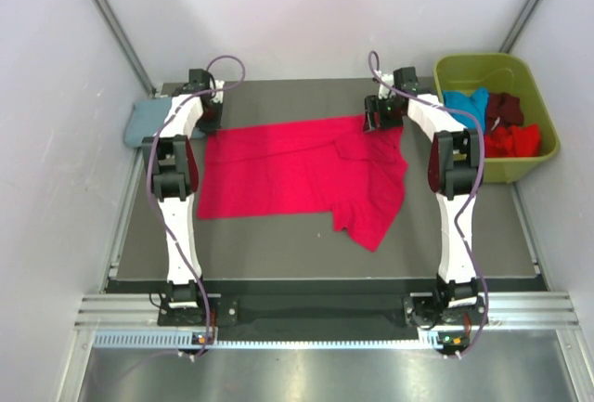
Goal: Fold and stack the t-shirts
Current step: Fold the tshirt
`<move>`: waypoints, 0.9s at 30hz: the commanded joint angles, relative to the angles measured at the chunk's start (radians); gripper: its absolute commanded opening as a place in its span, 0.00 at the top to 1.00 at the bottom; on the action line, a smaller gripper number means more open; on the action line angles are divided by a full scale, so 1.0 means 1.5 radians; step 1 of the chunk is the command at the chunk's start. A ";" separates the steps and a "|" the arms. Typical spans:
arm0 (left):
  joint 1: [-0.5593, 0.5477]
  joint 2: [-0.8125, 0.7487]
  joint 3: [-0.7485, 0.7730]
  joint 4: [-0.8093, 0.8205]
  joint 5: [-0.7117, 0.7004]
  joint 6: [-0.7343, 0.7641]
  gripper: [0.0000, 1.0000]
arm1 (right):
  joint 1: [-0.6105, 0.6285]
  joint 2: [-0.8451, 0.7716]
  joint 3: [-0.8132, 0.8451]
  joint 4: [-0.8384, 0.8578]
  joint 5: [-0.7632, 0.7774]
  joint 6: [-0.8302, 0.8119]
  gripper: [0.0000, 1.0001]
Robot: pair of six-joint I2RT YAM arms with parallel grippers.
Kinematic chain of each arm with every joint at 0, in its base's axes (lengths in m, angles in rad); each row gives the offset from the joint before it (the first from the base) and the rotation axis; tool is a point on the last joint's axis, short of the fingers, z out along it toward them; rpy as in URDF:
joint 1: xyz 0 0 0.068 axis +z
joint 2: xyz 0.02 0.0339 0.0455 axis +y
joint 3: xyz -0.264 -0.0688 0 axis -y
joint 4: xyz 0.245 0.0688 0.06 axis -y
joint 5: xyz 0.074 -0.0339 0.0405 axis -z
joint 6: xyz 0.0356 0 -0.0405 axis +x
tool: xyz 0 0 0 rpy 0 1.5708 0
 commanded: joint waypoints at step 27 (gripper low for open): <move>-0.052 0.151 0.195 0.042 -0.086 0.014 1.00 | -0.052 0.060 0.067 0.033 0.138 -0.027 0.33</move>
